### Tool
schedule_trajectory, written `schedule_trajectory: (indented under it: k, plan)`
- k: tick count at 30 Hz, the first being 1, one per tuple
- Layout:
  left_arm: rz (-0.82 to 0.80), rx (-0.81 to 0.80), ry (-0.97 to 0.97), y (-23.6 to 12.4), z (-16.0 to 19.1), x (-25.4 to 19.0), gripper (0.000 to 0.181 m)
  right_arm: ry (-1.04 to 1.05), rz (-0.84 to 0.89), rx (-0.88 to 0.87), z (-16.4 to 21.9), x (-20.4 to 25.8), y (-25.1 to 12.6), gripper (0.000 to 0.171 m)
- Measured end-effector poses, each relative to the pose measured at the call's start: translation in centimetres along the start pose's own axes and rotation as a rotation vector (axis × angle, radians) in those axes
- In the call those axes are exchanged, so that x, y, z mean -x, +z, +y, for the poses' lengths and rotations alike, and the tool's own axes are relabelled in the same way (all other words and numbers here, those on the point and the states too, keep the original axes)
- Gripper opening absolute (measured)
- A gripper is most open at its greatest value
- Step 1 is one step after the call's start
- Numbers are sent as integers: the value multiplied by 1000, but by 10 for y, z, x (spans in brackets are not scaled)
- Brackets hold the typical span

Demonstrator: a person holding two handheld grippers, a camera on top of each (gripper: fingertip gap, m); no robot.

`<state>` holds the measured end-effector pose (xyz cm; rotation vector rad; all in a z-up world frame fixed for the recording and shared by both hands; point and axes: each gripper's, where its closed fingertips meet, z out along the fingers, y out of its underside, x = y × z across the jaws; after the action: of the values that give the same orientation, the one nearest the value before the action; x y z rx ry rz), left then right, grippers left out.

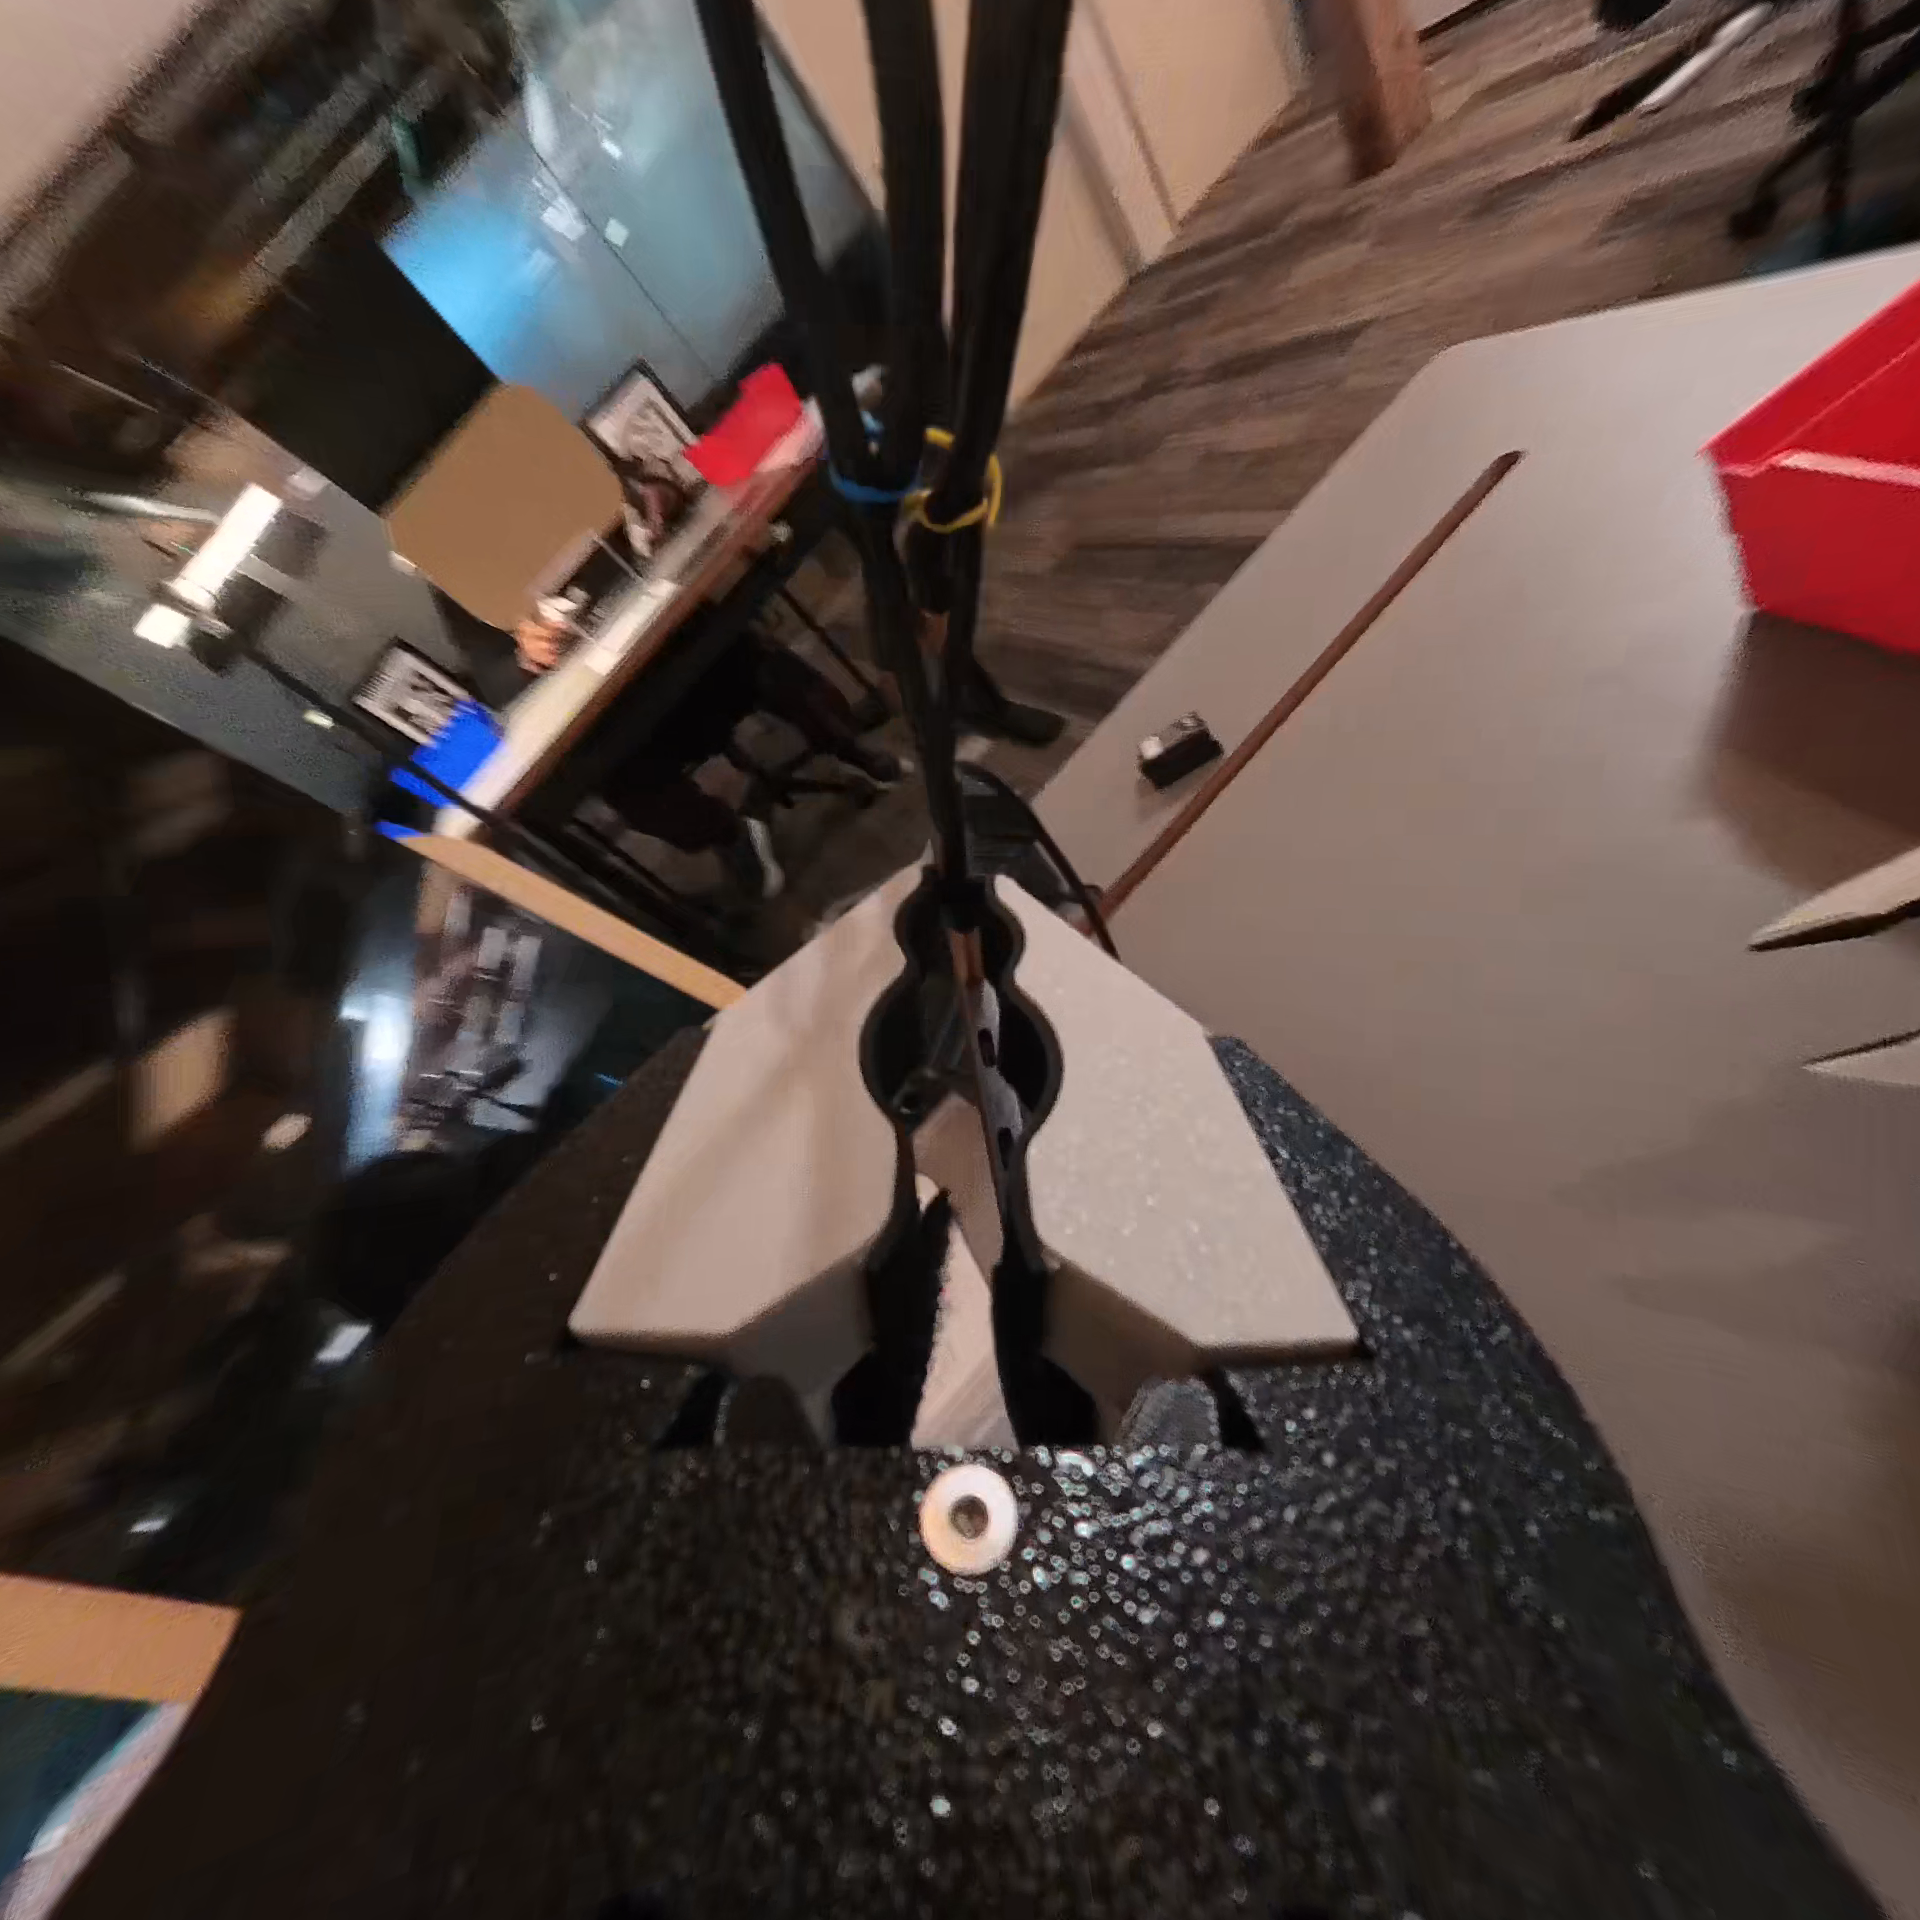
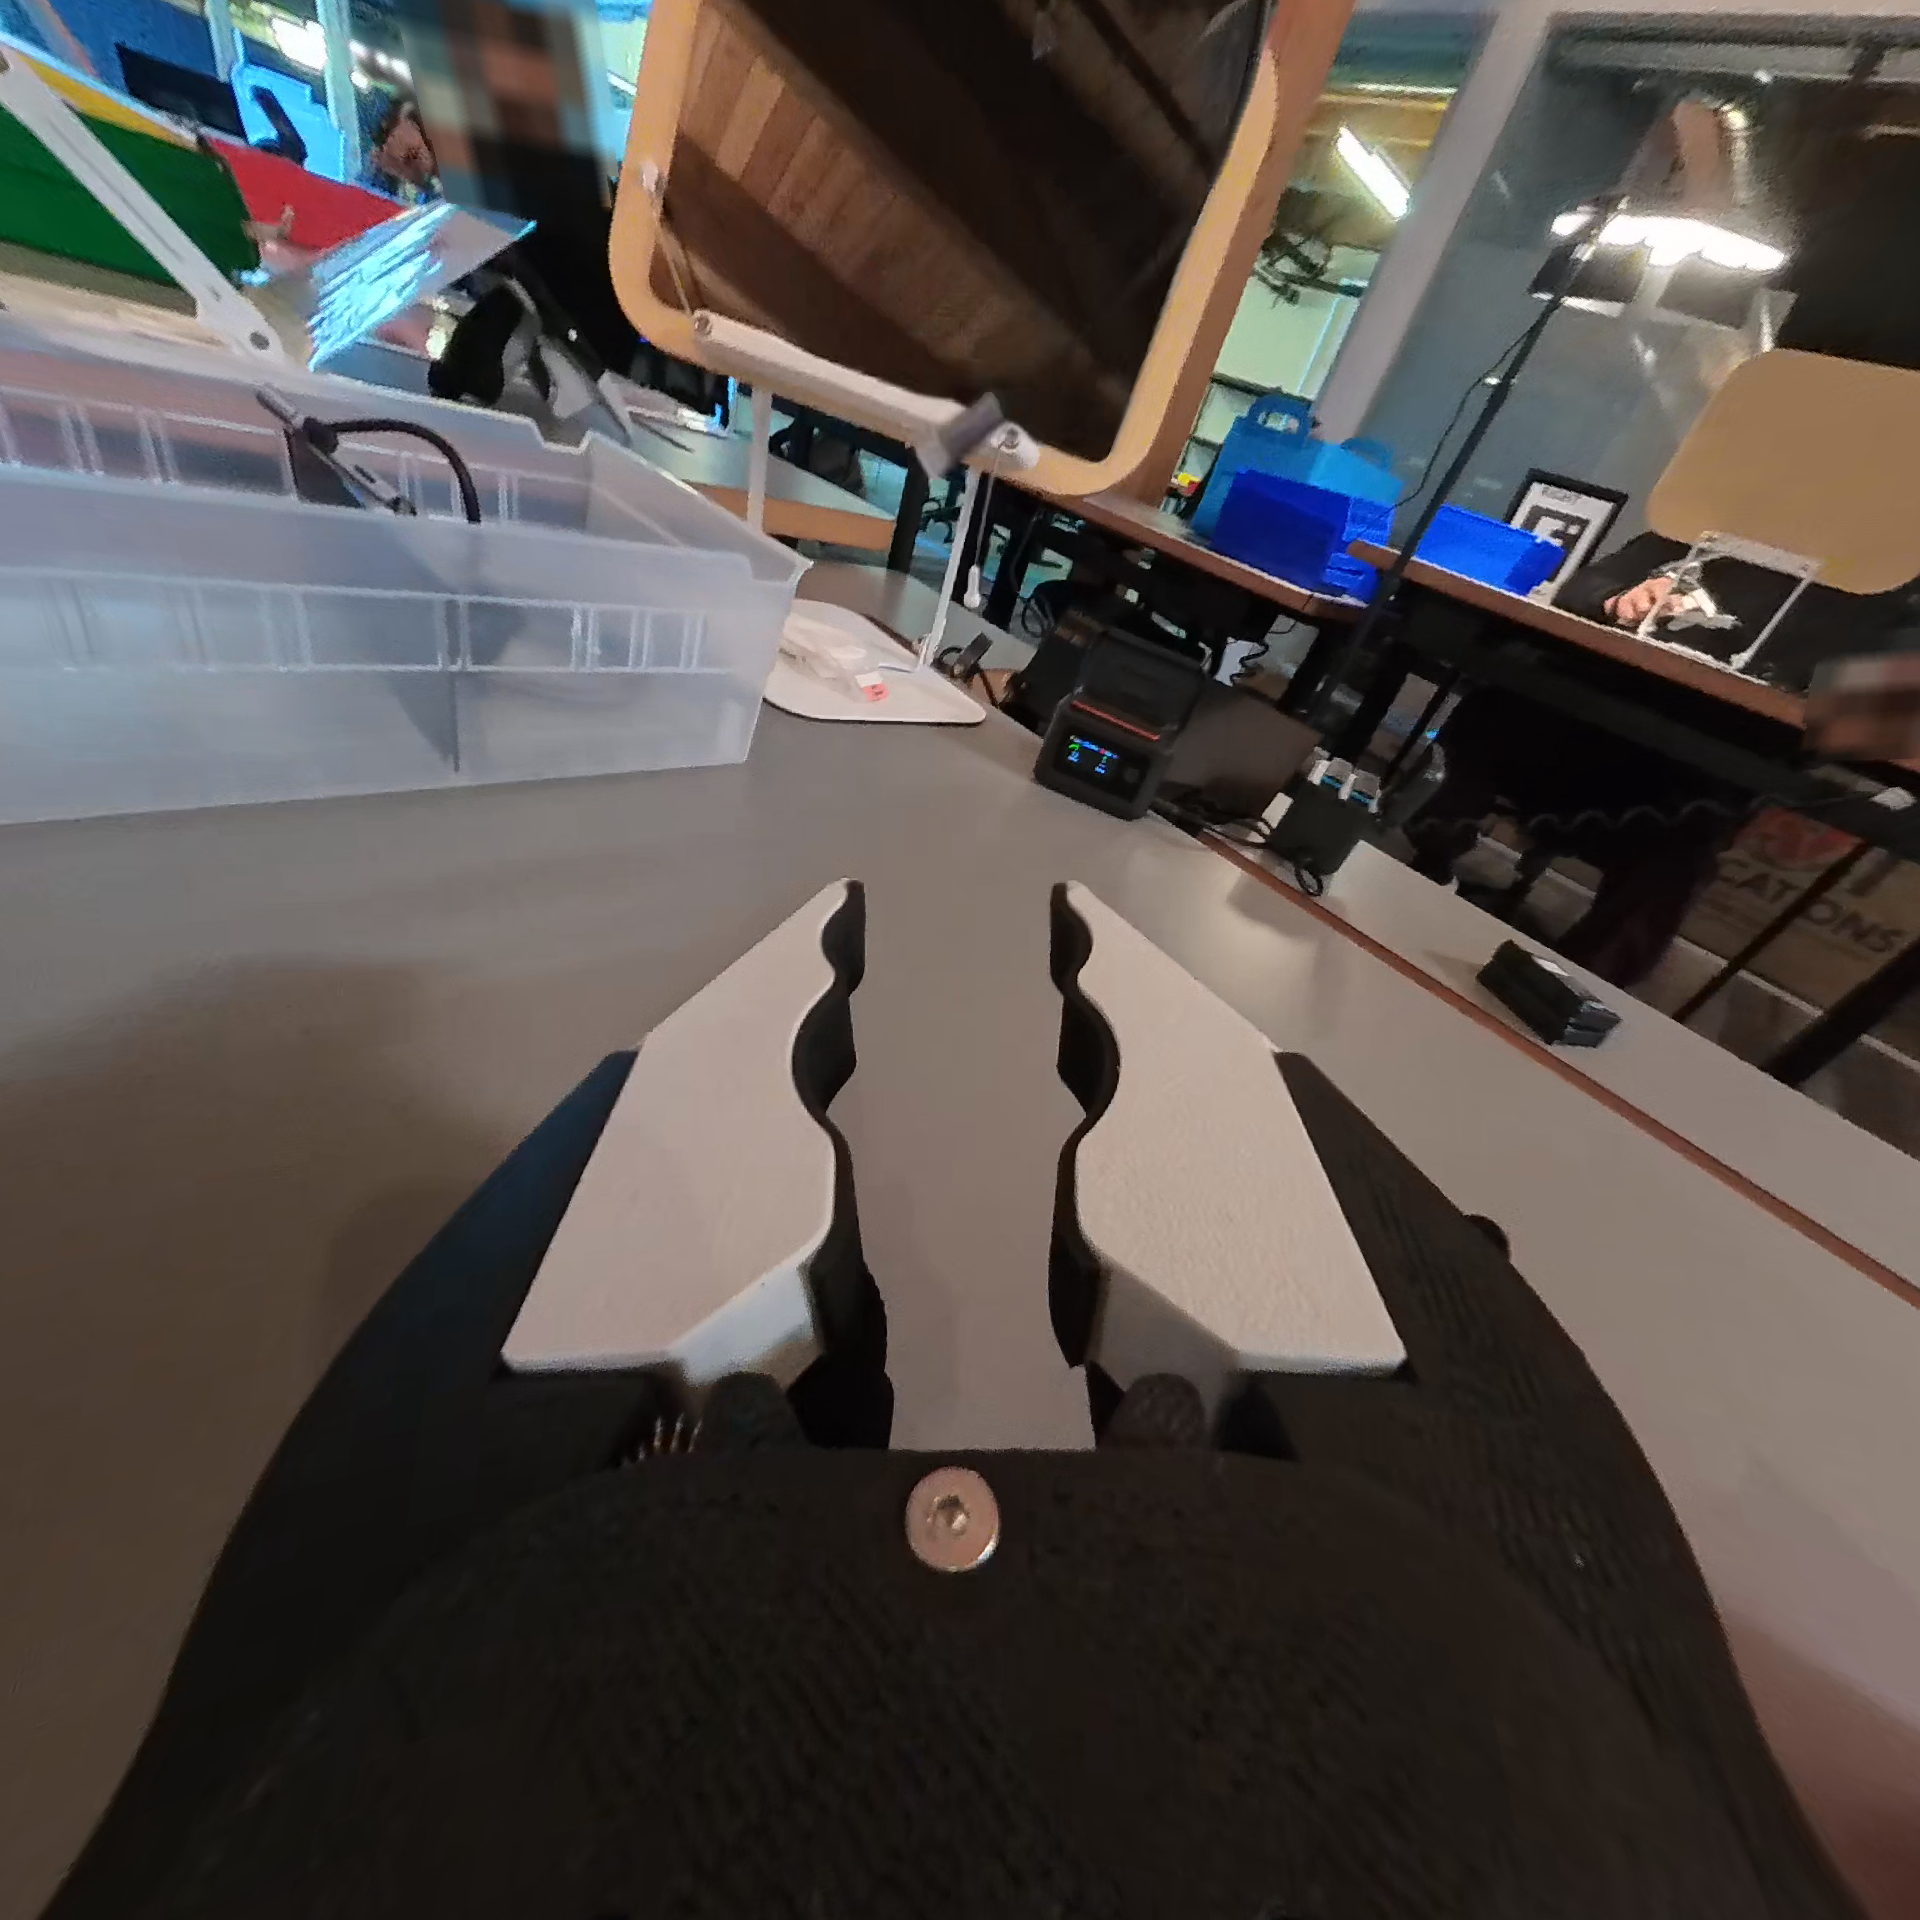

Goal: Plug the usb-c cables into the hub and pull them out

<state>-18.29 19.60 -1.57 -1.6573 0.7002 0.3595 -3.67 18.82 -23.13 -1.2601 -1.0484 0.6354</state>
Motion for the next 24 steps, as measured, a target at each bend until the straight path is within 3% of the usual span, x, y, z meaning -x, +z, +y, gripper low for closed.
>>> schedule_trajectory:
  k: [1, 5, 9, 12, 16, 20, 24]
  plan:
    - [-60, -9, 47, 7, 3, -10, 5, 8, 14, -1, 0, -3, -1, 35]
    - [-320, -3, 249, 22, 23, -59, 4, 13, 105, -2, 0, -21, -6, 35]
    - [-530, 51, 680, 16, 42, -105, 5, 117, 181, -2, 4, -42, -11, 32]
    - [-547, 46, 949, 3, 52, -133, 5, 295, 168, -39, 3, -51, -13, 27]
    - [-476, 61, 1167, -12, 72, -155, 4, 458, 118, -97, -9, -60, -14, 23]
    - [-424, 66, 1299, -14, 88, -171, 4, 520, -131, -241, -60, -37, -17, 27]
    - [-413, 35, 1348, -11, 88, -183, 4, 676, -465, -39, -65, 11, 4, 41]
